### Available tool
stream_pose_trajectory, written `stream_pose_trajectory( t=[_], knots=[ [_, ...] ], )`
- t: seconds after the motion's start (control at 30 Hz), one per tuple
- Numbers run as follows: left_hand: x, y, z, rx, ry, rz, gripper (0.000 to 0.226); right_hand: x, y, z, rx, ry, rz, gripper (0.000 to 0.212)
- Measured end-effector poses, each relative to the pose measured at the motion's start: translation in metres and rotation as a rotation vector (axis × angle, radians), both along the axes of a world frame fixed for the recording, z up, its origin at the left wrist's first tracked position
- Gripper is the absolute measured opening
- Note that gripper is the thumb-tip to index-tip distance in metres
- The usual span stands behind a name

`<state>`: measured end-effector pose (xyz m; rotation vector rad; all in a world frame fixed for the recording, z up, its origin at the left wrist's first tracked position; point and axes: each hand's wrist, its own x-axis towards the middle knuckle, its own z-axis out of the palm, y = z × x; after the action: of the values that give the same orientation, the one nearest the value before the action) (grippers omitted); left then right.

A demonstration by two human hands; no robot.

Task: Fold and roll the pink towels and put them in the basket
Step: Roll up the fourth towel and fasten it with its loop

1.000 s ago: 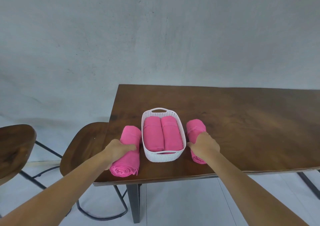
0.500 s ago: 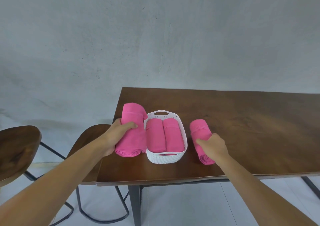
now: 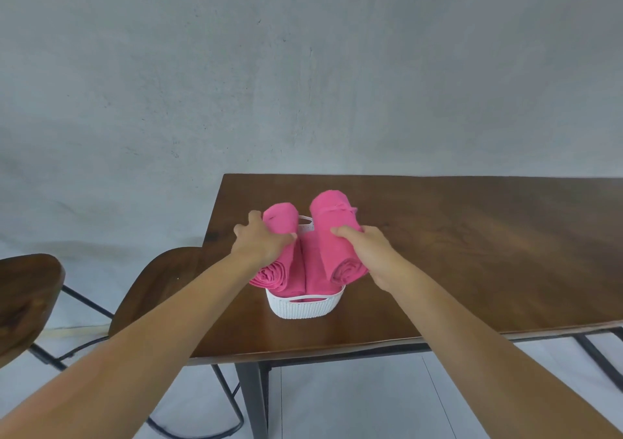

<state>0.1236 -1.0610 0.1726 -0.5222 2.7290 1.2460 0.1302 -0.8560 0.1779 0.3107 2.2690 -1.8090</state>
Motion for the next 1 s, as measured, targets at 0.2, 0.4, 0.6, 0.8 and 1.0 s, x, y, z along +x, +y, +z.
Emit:
stream_pose_trajectory(
  t=[0.2, 0.4, 0.6, 0.8, 1.0],
  knots=[
    [0.001, 0.023, -0.01, 0.0, -0.021, 0.039, 0.09, -0.001, -0.02, -0.017, 0.047, 0.04, 0.074, 0.068],
    [0.004, 0.025, -0.021, -0.029, 0.008, 0.01, 0.092, -0.009, -0.021, -0.014, 0.468, 0.161, 0.237, 0.073],
    [0.005, 0.026, -0.041, 0.018, 0.048, 0.017, 0.09, -0.018, -0.025, -0.027, 0.51, 0.109, 0.313, 0.081],
    [-0.005, 0.018, -0.049, 0.147, 0.065, -0.015, 0.091, -0.028, -0.025, -0.032, 0.376, -0.003, 0.342, 0.076],
    [-0.027, 0.004, -0.051, 0.101, 0.089, -0.003, 0.081, -0.048, -0.042, -0.035, 0.381, -0.014, 0.36, 0.074]
  ],
)
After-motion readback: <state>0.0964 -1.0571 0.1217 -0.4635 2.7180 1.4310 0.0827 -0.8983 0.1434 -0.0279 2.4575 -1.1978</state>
